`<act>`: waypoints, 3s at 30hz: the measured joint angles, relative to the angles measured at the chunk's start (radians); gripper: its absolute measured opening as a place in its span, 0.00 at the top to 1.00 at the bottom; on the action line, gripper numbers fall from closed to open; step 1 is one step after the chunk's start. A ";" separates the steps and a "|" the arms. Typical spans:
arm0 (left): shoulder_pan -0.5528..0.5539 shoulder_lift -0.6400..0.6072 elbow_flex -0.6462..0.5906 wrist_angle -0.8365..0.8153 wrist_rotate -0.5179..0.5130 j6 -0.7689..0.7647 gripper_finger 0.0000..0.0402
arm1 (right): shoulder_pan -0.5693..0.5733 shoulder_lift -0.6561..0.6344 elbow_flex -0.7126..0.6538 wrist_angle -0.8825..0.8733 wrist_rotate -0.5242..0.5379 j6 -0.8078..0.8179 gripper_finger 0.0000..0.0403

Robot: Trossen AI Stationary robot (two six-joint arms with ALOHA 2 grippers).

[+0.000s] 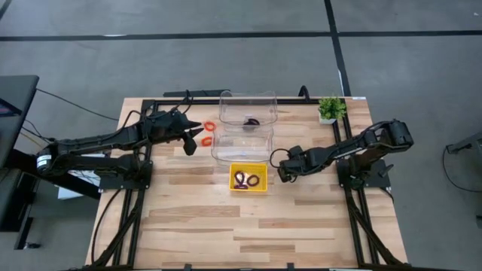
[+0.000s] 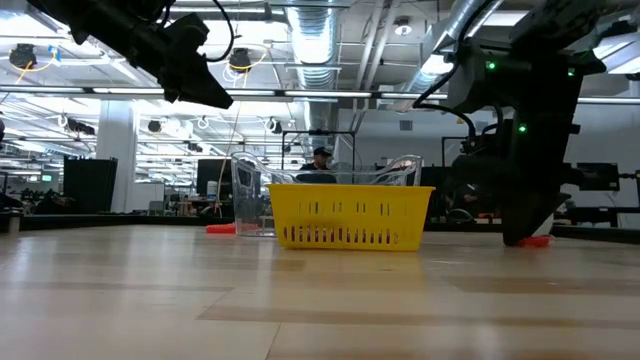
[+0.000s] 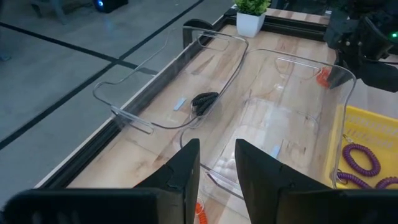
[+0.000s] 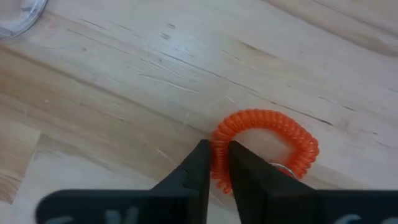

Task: Sort spring keychains
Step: Put the bottom right orange spring keychain into the bottom transparent bin

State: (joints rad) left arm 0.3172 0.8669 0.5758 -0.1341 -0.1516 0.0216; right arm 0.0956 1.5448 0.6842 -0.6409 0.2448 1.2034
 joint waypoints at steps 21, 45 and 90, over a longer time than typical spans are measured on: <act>0.000 0.000 0.000 0.000 0.000 0.005 0.75 | 0.006 0.002 0.056 -0.043 -0.031 -0.007 0.97; 0.000 0.000 0.000 0.031 0.000 0.024 0.75 | 0.010 -0.002 0.301 -0.410 0.067 -0.099 0.97; -0.002 0.104 0.000 0.050 0.027 -0.047 0.75 | -0.188 -0.052 0.353 0.487 -0.037 -0.741 0.97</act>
State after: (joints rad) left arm 0.3153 0.9707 0.5755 -0.0845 -0.1247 -0.0253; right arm -0.0927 1.4928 1.0374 -0.1543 0.2081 0.4625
